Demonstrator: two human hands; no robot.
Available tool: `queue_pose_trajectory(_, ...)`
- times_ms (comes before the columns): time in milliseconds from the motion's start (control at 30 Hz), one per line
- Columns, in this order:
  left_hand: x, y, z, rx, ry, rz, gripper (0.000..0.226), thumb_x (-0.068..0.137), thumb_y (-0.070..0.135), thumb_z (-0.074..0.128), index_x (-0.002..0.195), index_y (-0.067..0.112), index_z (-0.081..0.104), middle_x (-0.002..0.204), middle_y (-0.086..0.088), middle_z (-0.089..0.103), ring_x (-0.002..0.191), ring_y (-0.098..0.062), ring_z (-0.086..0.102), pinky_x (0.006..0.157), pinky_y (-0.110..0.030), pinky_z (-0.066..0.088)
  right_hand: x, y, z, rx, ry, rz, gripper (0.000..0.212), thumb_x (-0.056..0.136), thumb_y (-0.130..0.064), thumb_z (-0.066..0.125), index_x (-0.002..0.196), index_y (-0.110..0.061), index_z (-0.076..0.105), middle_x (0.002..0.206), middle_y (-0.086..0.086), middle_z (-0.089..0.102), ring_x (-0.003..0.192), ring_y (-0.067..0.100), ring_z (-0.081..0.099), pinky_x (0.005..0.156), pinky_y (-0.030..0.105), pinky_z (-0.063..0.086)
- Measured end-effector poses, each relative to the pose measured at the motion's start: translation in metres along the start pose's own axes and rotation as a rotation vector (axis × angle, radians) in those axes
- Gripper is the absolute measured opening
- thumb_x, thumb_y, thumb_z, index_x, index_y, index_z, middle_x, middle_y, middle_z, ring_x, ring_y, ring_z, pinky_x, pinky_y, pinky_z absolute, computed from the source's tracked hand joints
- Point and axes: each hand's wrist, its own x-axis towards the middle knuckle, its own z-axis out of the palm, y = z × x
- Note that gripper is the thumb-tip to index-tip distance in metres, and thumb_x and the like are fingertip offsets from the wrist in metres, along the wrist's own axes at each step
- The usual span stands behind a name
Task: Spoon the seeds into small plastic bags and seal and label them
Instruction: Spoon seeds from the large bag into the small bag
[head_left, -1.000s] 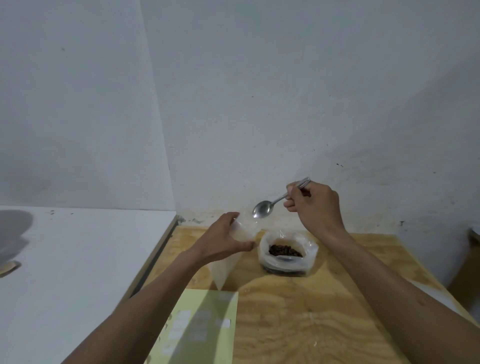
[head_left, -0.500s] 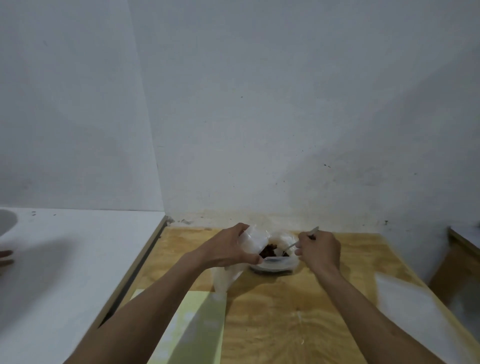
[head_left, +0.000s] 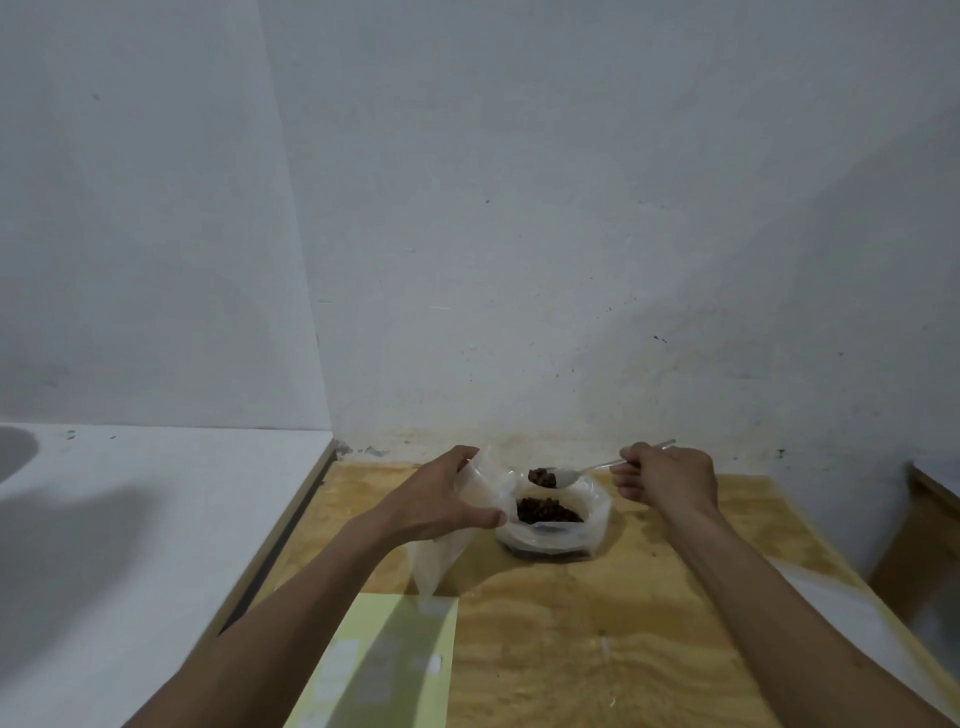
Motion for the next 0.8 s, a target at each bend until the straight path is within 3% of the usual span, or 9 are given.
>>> queue_pose_trajectory(133, 0.003, 0.0, 0.0, -0.017, 0.015, 0.006, 0.094, 0.071, 0.054, 0.084, 0.149, 0.027, 0.039, 0.14, 0.009, 0.053, 0.121, -0.012, 0.052, 0.094, -0.029, 0.047, -0.009, -0.026, 0.009, 0.008, -0.058, -0.078, 0.015, 0.085, -0.01, 0.07, 0.078, 0.003, 0.074, 0.065, 0.012, 0.075, 0.06, 0.025, 0.072, 0.072, 0.04, 0.063)
queue_pose_trajectory(300, 0.003, 0.005, 0.002, -0.001, 0.022, 0.004, 0.091, 0.073, 0.054, 0.082, 0.148, 0.026, 0.039, 0.138, 0.01, 0.05, 0.122, -0.011, 0.05, 0.087, -0.026, 0.043, -0.042, -0.046, 0.031, -0.164, -0.182, -0.398, 0.02, 0.095, -0.016, 0.066, 0.082, -0.006, 0.076, 0.069, 0.005, 0.076, 0.059, 0.016, 0.073, 0.064, 0.029, 0.062)
queue_pose_trajectory(367, 0.003, 0.006, 0.001, 0.007, 0.015, 0.001, 0.08, 0.075, 0.053, 0.082, 0.14, 0.027, 0.044, 0.126, 0.01, 0.055, 0.107, -0.009, 0.056, 0.076, -0.024, 0.044, -0.05, -0.048, 0.036, -0.227, -0.222, -0.534, 0.021, 0.098, -0.019, 0.063, 0.084, -0.009, 0.077, 0.071, 0.001, 0.076, 0.058, 0.012, 0.072, 0.062, 0.026, 0.061)
queue_pose_trajectory(433, 0.003, 0.004, 0.001, -0.012, -0.01, -0.021, 0.069, 0.075, 0.052, 0.082, 0.13, 0.028, 0.049, 0.113, 0.012, 0.059, 0.094, -0.005, 0.058, 0.069, -0.024, 0.046, -0.052, -0.05, 0.036, -0.275, -0.189, -0.634, 0.022, 0.099, -0.02, 0.061, 0.086, -0.011, 0.076, 0.072, -0.002, 0.075, 0.058, 0.011, 0.072, 0.064, 0.031, 0.06)
queue_pose_trajectory(533, 0.005, 0.001, 0.002, -0.018, -0.038, -0.046, 0.07, 0.071, 0.056, 0.081, 0.128, 0.027, 0.051, 0.109, 0.013, 0.061, 0.093, -0.004, 0.06, 0.07, -0.026, 0.048, -0.043, -0.047, 0.026, -0.374, -0.082, -0.722, 0.024, 0.1, -0.023, 0.058, 0.089, -0.011, 0.076, 0.067, 0.001, 0.073, 0.059, 0.022, 0.071, 0.063, 0.041, 0.06)
queue_pose_trajectory(700, 0.011, 0.007, 0.011, 0.021, -0.063, -0.063, 0.054, 0.078, 0.05, 0.08, 0.115, 0.024, 0.05, 0.093, 0.014, 0.052, 0.077, -0.002, 0.049, 0.061, -0.024, 0.035, -0.028, -0.007, 0.006, -0.595, 0.024, -0.647, 0.046, 0.104, -0.026, 0.05, 0.063, -0.011, 0.065, 0.051, 0.008, 0.063, 0.049, 0.026, 0.065, 0.049, 0.039, 0.056)
queue_pose_trajectory(767, 0.013, 0.011, 0.016, 0.002, -0.078, -0.072, 0.048, 0.077, 0.048, 0.081, 0.107, 0.028, 0.049, 0.093, 0.012, 0.053, 0.075, -0.002, 0.048, 0.06, -0.024, 0.034, -0.026, 0.012, 0.007, -0.568, 0.024, -0.53, 0.047, 0.103, -0.024, 0.05, 0.063, -0.008, 0.066, 0.051, 0.008, 0.066, 0.049, 0.021, 0.068, 0.048, 0.039, 0.057)
queue_pose_trajectory(800, 0.014, 0.012, 0.017, -0.005, -0.09, -0.072, 0.053, 0.076, 0.05, 0.081, 0.113, 0.026, 0.05, 0.097, 0.01, 0.054, 0.077, -0.002, 0.049, 0.061, -0.024, 0.035, -0.027, 0.019, 0.01, -0.536, 0.018, -0.45, 0.043, 0.102, -0.022, 0.052, 0.067, -0.005, 0.07, 0.054, 0.008, 0.068, 0.049, 0.017, 0.068, 0.051, 0.039, 0.059)
